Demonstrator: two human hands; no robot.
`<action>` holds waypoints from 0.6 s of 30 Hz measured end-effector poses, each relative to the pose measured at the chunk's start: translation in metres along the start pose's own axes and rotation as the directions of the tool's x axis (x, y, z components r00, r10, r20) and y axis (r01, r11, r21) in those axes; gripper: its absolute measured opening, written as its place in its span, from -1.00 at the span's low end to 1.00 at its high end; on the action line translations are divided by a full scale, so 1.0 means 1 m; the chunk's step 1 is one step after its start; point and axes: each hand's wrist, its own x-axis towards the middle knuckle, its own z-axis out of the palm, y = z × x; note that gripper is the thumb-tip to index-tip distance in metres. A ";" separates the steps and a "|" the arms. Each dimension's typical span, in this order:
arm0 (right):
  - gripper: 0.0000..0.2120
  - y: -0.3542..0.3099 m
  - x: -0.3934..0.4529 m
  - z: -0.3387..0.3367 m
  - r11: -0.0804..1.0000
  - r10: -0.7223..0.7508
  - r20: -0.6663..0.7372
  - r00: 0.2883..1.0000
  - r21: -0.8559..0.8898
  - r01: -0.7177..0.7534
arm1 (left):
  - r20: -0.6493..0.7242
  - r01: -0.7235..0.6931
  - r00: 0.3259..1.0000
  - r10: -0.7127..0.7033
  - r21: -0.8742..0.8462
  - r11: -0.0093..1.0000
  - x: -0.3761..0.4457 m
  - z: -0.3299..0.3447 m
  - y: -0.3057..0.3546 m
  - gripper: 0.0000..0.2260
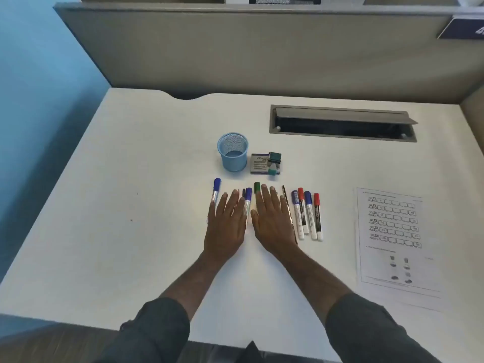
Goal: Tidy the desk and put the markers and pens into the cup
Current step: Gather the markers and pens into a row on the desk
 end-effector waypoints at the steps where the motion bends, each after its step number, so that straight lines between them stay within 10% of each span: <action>1: -0.44 0.000 0.006 0.001 1.000 0.007 -0.004 1.000 0.004 -0.007 | 0.014 0.024 1.000 -0.024 -0.003 1.000 0.003 0.000 -0.004 -0.54; 18: -0.55 0.003 0.031 0.038 0.982 0.061 -0.082 0.995 0.185 -0.044 | 0.086 0.106 0.991 -0.102 -0.052 0.993 0.024 0.037 -0.027 -0.49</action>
